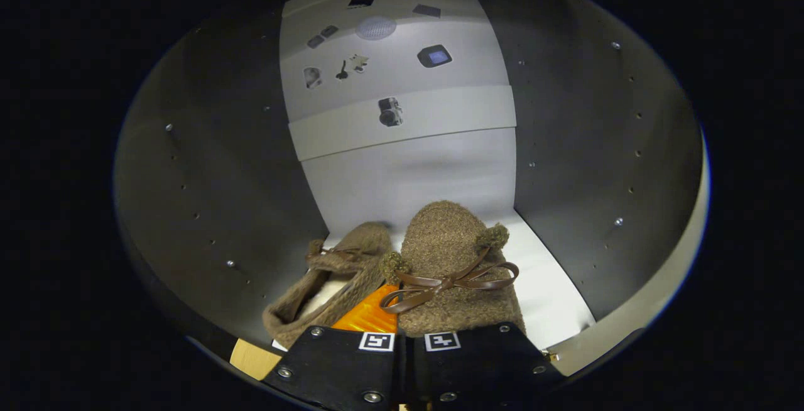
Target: Open the shoe cabinet door, grab the shoes and put them into the shoe cabinet, then close the shoe cabinet door.
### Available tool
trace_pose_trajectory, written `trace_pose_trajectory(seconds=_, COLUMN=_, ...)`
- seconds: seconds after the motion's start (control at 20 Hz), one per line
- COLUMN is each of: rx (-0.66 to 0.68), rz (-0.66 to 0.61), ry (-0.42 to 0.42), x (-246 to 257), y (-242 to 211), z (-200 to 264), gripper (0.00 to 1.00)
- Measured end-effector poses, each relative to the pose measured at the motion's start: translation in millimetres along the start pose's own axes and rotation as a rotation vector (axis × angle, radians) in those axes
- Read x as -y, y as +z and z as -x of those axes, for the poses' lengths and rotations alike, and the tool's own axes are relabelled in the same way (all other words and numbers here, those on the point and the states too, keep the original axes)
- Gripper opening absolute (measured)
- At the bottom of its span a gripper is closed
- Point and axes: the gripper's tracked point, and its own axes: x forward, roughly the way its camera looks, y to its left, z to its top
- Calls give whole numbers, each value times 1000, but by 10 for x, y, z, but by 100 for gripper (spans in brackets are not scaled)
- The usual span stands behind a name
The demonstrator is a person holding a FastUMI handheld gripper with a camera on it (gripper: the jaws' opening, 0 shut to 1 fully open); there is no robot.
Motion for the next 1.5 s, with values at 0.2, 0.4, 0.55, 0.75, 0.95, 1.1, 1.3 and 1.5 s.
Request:
trace_pose_trajectory(seconds=0.2, rx=-18, rz=-26, ry=7, x=57, y=70, z=-327, gripper=4)
trace_pose_trajectory(seconds=0.4, rx=-52, rz=-40, ry=-6, x=87, y=46, z=-651, gripper=4)
trace_pose_trajectory(seconds=0.55, rx=-122, rz=-64, ry=-25, x=76, y=-38, z=-817, gripper=9)
trace_pose_trajectory(seconds=0.75, rx=-184, rz=-150, ry=8, x=-42, y=-55, z=-766, gripper=45)
trace_pose_trajectory(seconds=0.95, rx=-208, rz=-150, ry=2, x=-64, y=-39, z=-623, gripper=74)
trace_pose_trajectory(seconds=1.1, rx=-210, rz=-168, ry=6, x=-118, y=-8, z=-443, gripper=83)
trace_pose_trajectory(seconds=1.3, rx=-191, rz=-107, ry=-21, x=-132, y=6, z=-185, gripper=89)
trace_pose_trajectory(seconds=1.5, rx=-160, rz=-98, ry=-37, x=-201, y=36, z=234, gripper=95)
